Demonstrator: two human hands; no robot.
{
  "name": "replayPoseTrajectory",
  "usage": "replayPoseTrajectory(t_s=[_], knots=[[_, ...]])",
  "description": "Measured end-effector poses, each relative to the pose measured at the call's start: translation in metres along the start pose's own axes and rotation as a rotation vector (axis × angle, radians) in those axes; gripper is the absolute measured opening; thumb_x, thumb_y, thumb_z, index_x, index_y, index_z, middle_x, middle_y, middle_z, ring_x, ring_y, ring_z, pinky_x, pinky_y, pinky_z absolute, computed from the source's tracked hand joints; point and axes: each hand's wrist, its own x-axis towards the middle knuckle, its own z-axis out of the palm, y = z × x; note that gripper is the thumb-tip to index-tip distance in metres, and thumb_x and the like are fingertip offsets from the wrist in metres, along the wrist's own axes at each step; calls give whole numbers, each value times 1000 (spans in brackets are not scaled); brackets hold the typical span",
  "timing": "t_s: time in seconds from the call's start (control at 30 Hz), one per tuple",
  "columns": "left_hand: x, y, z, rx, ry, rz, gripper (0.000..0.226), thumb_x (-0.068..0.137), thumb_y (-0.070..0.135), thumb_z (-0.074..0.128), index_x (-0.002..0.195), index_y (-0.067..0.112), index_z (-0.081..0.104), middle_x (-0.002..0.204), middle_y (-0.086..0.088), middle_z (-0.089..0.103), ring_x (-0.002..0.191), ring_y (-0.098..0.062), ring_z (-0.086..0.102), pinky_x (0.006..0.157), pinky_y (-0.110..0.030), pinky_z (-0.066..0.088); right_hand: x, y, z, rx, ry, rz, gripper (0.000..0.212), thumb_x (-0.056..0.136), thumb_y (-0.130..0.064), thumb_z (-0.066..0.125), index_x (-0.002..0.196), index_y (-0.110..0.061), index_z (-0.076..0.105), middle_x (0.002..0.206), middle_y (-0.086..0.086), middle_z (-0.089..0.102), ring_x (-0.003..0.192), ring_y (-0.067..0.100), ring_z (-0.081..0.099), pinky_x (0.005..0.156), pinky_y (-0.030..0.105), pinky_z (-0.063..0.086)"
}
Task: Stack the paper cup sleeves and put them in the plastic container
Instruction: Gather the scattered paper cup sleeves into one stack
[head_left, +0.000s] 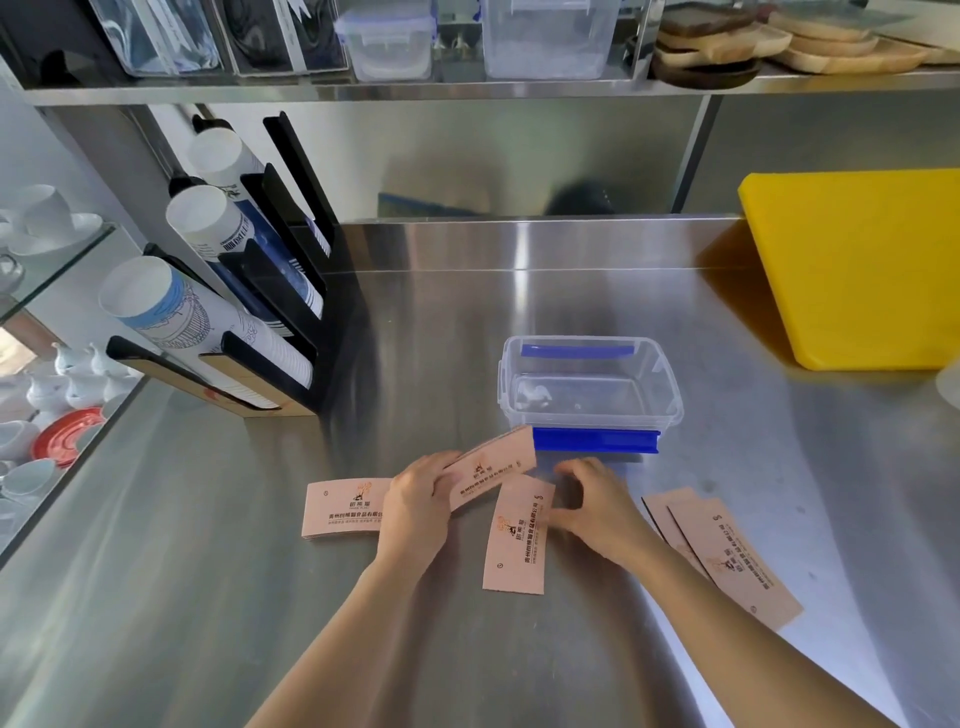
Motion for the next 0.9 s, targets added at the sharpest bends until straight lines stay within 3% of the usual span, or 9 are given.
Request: replayPoseTrajectory(t_s=[0.07,0.17,0.3,0.47,0.53,0.6,0.67,0.77,0.9], knots=[[0,1,0,16,42,-52,26,90,8,47,109,14,65,104,-5,68,85,-14,52,71,-19,33,0,-5,4,-72,-85,7,77,68,-39,77,133,-25,39,137,-4,46,131,21,38,111,46,33],[-1,0,4,29,64,-103,27,90,9,47,111,15,64,107,-6,68,92,-21,57,76,-25,38,-1,-18,8,-179,-148,-41,78,67,-38,78,131,-29,34,137,-5,45,130,22,38,112,43,31],[-2,-1,6,30,72,-138,26,90,10,49,110,17,64,108,-6,69,97,-25,59,78,-28,41,4,-30,10,-405,-91,-90,75,77,-16,71,137,-20,27,138,4,44,126,25,39,106,39,36],[0,1,6,23,72,-165,26,90,12,49,110,18,64,107,-5,70,95,-25,60,80,-31,45,10,-35,1,-443,-209,30,96,79,-8,69,146,-14,1,131,16,48,118,31,52,98,40,48],[1,1,6,18,73,-165,26,89,12,49,110,19,64,106,-6,70,95,-25,60,80,-31,46,12,-34,1,-420,-199,32,85,82,-7,63,144,-15,5,118,13,57,103,26,61,89,39,54],[2,1,5,12,74,-166,26,89,11,49,109,18,64,106,-5,70,95,-25,60,78,-29,44,11,-32,1,-381,-177,12,81,81,-6,65,141,-19,12,119,11,53,104,24,59,89,38,54],[3,0,4,14,81,-159,26,89,11,49,108,18,65,105,-5,70,93,-25,59,76,-27,40,9,-27,-1,-367,-145,-45,91,74,-11,73,142,-24,13,130,10,42,118,26,47,99,39,46],[4,-1,3,7,91,-165,26,89,11,49,108,18,65,105,-5,70,93,-25,60,76,-27,41,6,-21,-5,-387,-119,-60,103,61,-37,82,139,-22,17,136,6,38,127,25,36,108,40,31],[7,-3,5,-6,97,-167,26,89,11,50,109,18,65,105,-5,71,94,-26,60,76,-27,41,4,-26,3,-467,-148,45,105,51,-55,81,131,-17,27,133,7,42,124,27,38,104,40,33]])
